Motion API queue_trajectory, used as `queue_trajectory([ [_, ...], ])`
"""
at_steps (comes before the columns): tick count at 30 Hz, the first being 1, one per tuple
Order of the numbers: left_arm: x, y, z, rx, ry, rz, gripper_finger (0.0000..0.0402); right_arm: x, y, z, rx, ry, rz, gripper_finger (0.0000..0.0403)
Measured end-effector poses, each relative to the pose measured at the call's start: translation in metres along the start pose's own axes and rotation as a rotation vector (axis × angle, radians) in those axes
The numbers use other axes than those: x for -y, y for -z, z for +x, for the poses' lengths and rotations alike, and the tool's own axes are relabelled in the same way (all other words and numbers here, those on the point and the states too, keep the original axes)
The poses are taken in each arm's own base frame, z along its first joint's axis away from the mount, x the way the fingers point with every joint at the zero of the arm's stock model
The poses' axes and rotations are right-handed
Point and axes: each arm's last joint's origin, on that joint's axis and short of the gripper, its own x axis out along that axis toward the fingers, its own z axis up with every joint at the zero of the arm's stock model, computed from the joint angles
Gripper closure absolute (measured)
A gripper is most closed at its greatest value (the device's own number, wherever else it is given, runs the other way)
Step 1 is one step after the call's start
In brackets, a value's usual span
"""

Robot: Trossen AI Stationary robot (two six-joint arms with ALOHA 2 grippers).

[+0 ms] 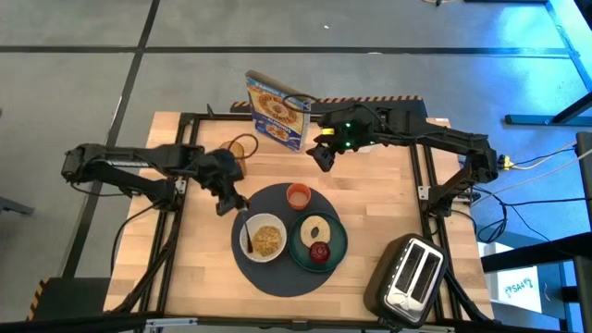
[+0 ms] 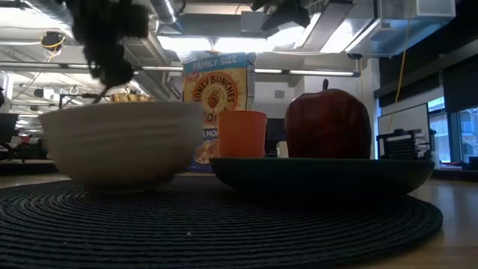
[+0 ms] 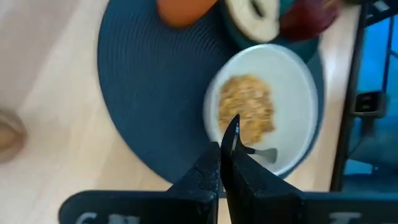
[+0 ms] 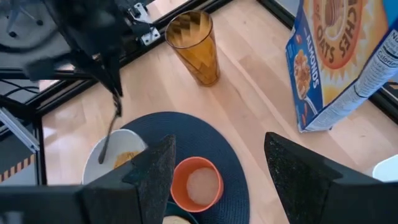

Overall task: Arrange a breakfast setting
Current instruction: Put the metal spoon on the left side of the white bowl

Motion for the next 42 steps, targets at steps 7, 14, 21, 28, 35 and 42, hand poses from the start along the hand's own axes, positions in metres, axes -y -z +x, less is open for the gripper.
queue_trajectory([
  [7,-0.013,0.019,0.024,-0.089,0.039,-0.045,0.0399,0.004,-0.002,0.000,-0.004,-0.010,0.009,0.0166],
  [14,-0.007,0.001,0.010,0.029,0.013,-0.038,0.0399,0.011,-0.005,0.000,-0.002,-0.006,0.025,0.0166],
  [21,-0.011,-0.014,0.002,0.156,-0.018,-0.046,0.0399,0.011,-0.004,0.000,-0.002,-0.007,0.028,0.0166],
  [28,0.001,-0.033,-0.032,0.207,0.029,0.021,0.0399,0.011,-0.005,0.000,-0.002,-0.007,0.049,0.0166],
  [35,0.017,-0.034,-0.085,0.125,-0.008,0.109,0.0399,0.011,-0.005,0.000,-0.002,-0.007,0.054,0.0166],
  [42,0.008,-0.015,-0.081,-0.069,-0.084,0.056,0.0399,0.011,-0.004,0.000,-0.002,-0.007,0.073,0.0166],
])
